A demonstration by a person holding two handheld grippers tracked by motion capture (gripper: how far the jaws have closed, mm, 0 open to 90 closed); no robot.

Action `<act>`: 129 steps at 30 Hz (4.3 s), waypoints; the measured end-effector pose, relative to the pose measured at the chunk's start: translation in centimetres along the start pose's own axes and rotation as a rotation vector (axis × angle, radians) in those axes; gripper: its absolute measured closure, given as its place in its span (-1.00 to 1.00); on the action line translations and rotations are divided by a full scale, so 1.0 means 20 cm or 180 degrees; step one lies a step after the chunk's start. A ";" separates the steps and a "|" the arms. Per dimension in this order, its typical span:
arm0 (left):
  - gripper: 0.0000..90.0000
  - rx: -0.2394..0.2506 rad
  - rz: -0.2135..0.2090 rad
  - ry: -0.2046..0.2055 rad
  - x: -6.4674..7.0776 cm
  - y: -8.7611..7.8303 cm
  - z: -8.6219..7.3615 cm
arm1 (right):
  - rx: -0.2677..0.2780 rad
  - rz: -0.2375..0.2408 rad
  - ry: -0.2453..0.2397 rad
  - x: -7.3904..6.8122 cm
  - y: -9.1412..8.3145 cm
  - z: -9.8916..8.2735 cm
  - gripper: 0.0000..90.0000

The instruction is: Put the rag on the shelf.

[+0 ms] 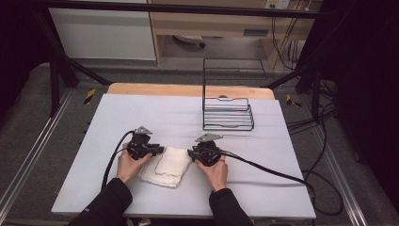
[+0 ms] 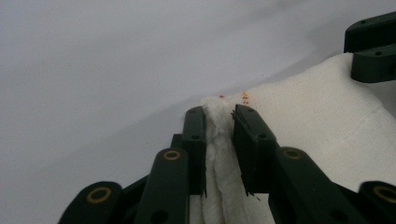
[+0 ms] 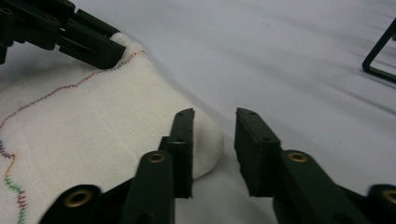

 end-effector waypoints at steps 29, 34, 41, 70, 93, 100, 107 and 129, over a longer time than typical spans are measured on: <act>0.80 0.0040 0.0005 0.0153 0.01 0.00 0.00 | -0.0220 0.0091 0.0548 -0.02 0.03 -0.02 0.81; 0.82 0.0156 0.0061 0.0137 0.01 -0.06 0.01 | -0.0102 0.0143 0.0506 -0.03 0.00 -0.01 0.84; 0.83 0.0397 0.0070 0.0151 0.01 -0.15 0.04 | 0.0104 0.0333 0.0485 -0.06 -0.09 0.03 0.85; 0.82 0.1000 0.0098 0.0444 0.18 -0.40 0.17 | 0.0665 0.0468 0.0088 -0.09 -0.39 0.14 0.86; 0.82 0.1480 0.0151 0.0425 0.30 -0.51 0.28 | 0.1011 0.0406 -0.0223 -0.11 -0.63 0.24 0.86; 0.82 0.1618 0.0149 0.0454 0.34 -0.52 0.33 | 0.1115 0.0336 -0.0318 -0.11 -0.72 0.28 0.86; 0.82 0.1709 0.0113 0.0464 0.38 -0.51 0.39 | 0.1205 0.0257 -0.0369 -0.08 -0.80 0.31 0.86; 0.82 0.1989 0.0173 0.0585 0.47 -0.51 0.65 | 0.1582 0.0101 -0.0389 0.01 -0.98 0.38 0.87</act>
Point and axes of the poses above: each handheld gripper's, and its own axes: y roughly forward along the jaws, z roughly out of its top, x roughly to its right, the point moved 2 cm from there along y, roughly forward along the jaws, and after that the axes turned 10 degrees about y, right-handed, at the moved point
